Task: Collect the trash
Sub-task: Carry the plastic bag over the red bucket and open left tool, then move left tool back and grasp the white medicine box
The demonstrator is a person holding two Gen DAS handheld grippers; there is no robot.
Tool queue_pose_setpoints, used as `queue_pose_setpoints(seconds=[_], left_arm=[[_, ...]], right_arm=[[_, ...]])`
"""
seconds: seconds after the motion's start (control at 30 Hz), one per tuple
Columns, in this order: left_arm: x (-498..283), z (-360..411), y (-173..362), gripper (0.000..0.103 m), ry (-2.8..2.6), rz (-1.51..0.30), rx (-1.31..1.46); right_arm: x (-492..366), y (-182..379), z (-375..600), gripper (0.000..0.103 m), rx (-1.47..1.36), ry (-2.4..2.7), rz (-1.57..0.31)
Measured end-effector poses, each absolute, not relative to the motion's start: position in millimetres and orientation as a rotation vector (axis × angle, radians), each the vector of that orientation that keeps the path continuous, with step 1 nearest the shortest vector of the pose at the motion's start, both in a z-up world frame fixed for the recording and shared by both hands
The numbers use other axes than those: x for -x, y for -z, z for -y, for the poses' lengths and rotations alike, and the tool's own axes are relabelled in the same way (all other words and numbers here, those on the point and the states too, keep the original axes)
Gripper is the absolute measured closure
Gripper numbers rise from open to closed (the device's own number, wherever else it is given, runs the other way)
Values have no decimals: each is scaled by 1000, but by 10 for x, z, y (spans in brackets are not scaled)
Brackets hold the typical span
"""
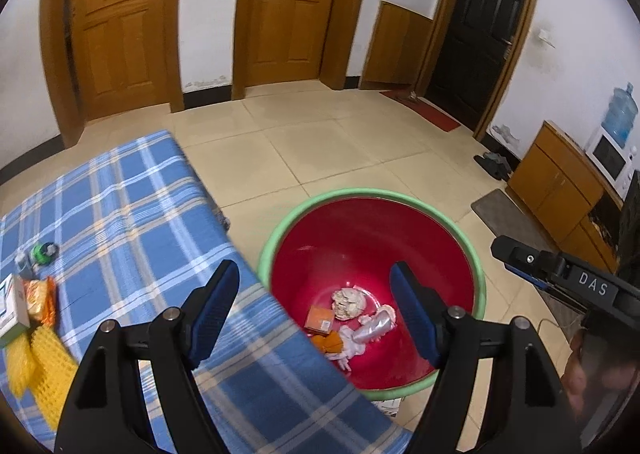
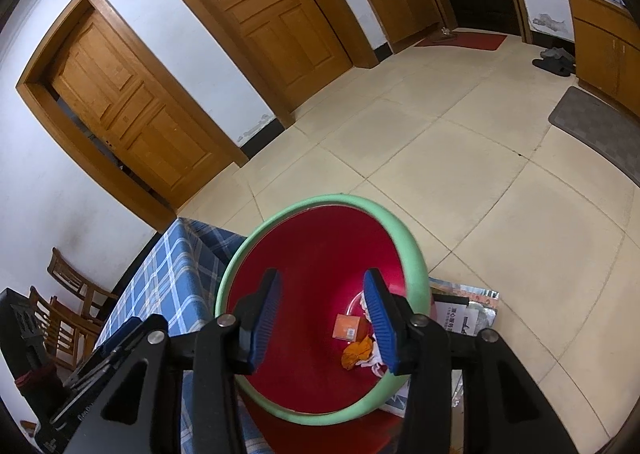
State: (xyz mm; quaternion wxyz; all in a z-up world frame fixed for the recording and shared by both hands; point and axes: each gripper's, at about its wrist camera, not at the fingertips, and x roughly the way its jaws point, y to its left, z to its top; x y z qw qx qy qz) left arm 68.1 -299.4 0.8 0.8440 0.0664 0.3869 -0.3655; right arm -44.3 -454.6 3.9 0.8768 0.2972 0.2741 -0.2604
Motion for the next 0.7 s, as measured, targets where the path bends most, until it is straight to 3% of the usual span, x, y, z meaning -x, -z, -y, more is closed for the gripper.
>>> queue_pose_setpoints(seconds=[0.53,0.7], left_arm=[[-968,2128,-101,26,570,-801,-47],[-1059,1816,-119,18,499,-793,-18]], right_arm=[[256,3,4274,42,-589,485,-617],[186,31,4188,36,-581,472,-639]])
